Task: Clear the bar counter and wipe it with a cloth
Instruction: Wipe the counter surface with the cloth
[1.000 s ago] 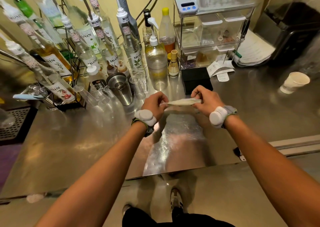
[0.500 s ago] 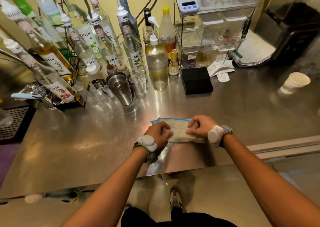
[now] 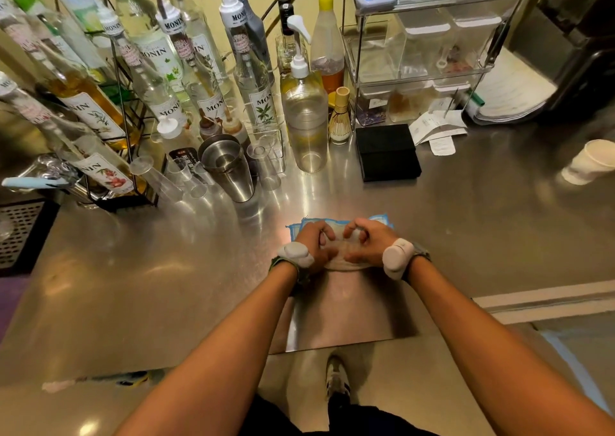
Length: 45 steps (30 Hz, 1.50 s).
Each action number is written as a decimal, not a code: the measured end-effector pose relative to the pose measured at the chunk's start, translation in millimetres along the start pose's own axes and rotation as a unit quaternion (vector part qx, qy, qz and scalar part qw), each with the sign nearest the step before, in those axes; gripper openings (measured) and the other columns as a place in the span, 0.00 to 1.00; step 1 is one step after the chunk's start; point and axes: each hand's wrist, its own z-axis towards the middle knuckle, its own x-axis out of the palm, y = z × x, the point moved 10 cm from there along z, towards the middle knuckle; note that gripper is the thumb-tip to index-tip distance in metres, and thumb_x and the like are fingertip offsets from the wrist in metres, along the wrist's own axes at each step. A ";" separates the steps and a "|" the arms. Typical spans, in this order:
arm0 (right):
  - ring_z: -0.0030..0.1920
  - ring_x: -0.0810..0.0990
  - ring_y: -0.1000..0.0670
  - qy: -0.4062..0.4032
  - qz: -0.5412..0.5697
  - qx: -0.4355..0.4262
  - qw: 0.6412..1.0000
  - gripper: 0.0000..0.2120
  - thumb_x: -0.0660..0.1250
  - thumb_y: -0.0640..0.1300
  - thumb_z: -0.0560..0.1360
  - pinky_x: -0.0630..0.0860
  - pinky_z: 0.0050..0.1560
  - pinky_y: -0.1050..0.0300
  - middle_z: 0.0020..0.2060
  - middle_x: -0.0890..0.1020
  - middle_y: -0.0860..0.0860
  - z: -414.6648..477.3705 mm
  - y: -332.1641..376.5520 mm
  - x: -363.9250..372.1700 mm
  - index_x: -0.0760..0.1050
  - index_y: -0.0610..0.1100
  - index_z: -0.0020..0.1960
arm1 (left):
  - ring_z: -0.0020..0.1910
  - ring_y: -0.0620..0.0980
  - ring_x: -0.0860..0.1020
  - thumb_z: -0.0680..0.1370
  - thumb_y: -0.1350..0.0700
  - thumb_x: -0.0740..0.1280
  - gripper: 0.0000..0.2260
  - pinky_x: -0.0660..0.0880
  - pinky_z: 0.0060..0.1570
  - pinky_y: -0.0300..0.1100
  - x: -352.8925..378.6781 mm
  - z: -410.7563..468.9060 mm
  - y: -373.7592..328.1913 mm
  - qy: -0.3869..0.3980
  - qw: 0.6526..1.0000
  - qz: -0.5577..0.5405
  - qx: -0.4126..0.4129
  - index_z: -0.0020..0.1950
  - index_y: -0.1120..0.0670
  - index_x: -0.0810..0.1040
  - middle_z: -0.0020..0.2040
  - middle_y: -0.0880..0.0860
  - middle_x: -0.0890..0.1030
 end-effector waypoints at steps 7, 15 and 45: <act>0.36 0.74 0.60 0.010 0.006 -0.017 1.000 0.22 0.79 0.46 0.66 0.66 0.32 0.75 0.37 0.74 0.60 49.8 11.0 -13.6 0.75 0.54 0.56 | 0.38 0.47 0.71 0.72 0.61 0.71 0.10 0.67 0.34 0.36 -21.3 39.1 1.2 -0.016 1.000 0.001 0.008 0.50 0.53 0.74 0.43 0.51 0.72; 0.37 0.72 0.59 0.001 0.005 -0.019 1.000 0.24 0.79 0.45 0.68 0.67 0.31 0.78 0.39 0.73 0.57 104.1 18.0 -28.8 0.76 0.47 0.60 | 0.40 0.49 0.71 0.72 0.63 0.71 0.11 0.69 0.39 0.41 -49.1 79.6 -1.2 -0.041 0.999 0.022 0.021 0.53 0.61 0.75 0.45 0.54 0.73; 0.37 0.75 0.55 0.050 0.030 0.045 0.997 0.25 0.79 0.40 0.67 0.70 0.32 0.69 0.39 0.74 0.52 37.9 40.1 34.7 0.71 0.44 0.59 | 0.46 0.51 0.75 0.73 0.60 0.70 0.14 0.71 0.44 0.42 -49.0 -11.4 27.5 -0.003 0.999 0.018 -0.039 0.57 0.58 0.73 0.49 0.54 0.75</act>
